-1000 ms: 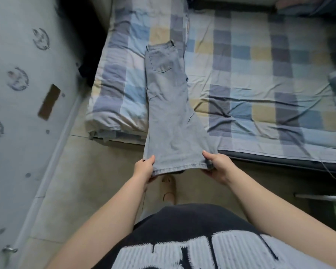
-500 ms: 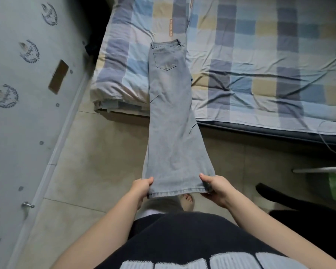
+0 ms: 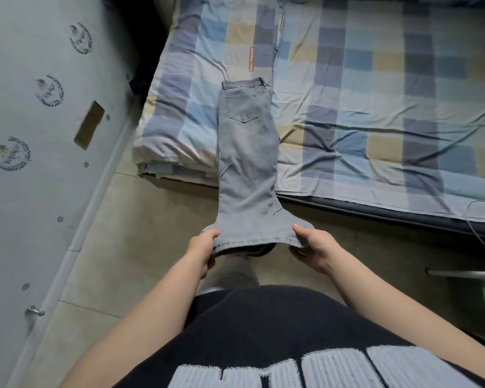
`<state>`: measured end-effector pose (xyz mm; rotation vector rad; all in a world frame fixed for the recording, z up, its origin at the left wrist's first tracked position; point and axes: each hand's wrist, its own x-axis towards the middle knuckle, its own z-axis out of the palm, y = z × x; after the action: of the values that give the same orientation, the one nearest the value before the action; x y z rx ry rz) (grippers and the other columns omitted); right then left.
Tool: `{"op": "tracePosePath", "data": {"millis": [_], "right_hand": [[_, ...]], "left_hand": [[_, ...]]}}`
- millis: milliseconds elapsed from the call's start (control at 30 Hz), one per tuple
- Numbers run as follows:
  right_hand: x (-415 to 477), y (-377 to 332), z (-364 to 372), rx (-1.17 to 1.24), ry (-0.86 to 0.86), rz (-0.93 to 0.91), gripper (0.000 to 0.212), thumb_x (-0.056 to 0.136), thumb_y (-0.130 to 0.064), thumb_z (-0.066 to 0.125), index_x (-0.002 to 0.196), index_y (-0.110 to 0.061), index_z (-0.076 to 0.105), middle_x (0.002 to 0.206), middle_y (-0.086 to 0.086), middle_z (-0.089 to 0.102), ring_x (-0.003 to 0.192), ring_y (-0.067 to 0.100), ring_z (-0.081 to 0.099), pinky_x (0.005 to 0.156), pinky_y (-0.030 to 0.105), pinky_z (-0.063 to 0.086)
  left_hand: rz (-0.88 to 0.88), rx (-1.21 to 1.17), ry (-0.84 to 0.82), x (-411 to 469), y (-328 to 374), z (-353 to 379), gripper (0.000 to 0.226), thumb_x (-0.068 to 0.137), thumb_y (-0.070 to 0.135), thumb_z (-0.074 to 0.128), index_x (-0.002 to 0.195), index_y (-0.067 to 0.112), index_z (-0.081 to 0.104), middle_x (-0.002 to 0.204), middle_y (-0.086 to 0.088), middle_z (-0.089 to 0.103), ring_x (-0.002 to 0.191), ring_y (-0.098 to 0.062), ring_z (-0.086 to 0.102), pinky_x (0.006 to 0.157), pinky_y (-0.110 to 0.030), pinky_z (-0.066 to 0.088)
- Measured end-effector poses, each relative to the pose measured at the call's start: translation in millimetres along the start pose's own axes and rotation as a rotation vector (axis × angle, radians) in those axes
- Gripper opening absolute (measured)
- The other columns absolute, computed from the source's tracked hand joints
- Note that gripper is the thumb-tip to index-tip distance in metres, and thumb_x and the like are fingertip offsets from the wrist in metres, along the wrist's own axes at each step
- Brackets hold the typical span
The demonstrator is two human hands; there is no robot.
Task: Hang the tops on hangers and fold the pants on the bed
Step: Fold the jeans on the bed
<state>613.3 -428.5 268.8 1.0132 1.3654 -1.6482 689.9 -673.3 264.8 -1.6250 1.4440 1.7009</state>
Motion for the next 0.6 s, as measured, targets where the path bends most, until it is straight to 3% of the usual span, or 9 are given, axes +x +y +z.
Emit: {"op": "tracePosePath", "data": {"millis": [133, 367, 467, 600], "right_hand": [[30, -65, 33, 0.046, -0.012, -0.018, 0.012, 0.095, -0.012, 0.064, 0.084, -0.015, 0.068, 0.064, -0.001, 0.072, 0.071, 0.014, 0.061, 0.067, 0.029, 0.049], [91, -203, 115, 0.089, 0.028, 0.002, 0.020, 0.099, -0.017, 0.058, 0.082, -0.013, 0.065, 0.063, 0.001, 0.070, 0.058, 0.014, 0.066, 0.054, 0.025, 0.052], [121, -269, 153, 0.106, 0.057, -0.013, 0.014, 0.098, -0.016, 0.061, 0.085, -0.013, 0.066, 0.067, 0.001, 0.070, 0.067, 0.015, 0.063, 0.060, 0.028, 0.051], [174, -354, 201, 0.122, 0.097, -0.024, 0.012, 0.098, -0.017, 0.062, 0.086, -0.015, 0.064, 0.073, 0.001, 0.069, 0.070, 0.014, 0.064, 0.056, 0.027, 0.054]], "left_hand": [[0.014, -0.118, -0.065, 26, 73, 21, 0.015, 0.091, 0.027, 0.059, 0.100, 0.019, 0.067, 0.087, -0.003, 0.063, 0.061, -0.015, 0.050, 0.054, -0.025, 0.031], [-0.026, -0.207, -0.138, 83, 239, 51, 0.012, 0.097, 0.024, 0.057, 0.090, 0.017, 0.063, 0.056, 0.002, 0.066, 0.040, -0.012, 0.060, 0.037, -0.017, 0.043], [-0.028, -0.238, -0.171, 115, 312, 67, 0.013, 0.098, 0.025, 0.056, 0.096, 0.016, 0.065, 0.059, -0.001, 0.069, 0.044, -0.014, 0.065, 0.039, -0.021, 0.048], [-0.085, -0.270, -0.191, 173, 400, 95, 0.017, 0.099, 0.029, 0.054, 0.094, 0.017, 0.065, 0.073, -0.003, 0.068, 0.056, -0.019, 0.064, 0.045, -0.021, 0.051]]}}
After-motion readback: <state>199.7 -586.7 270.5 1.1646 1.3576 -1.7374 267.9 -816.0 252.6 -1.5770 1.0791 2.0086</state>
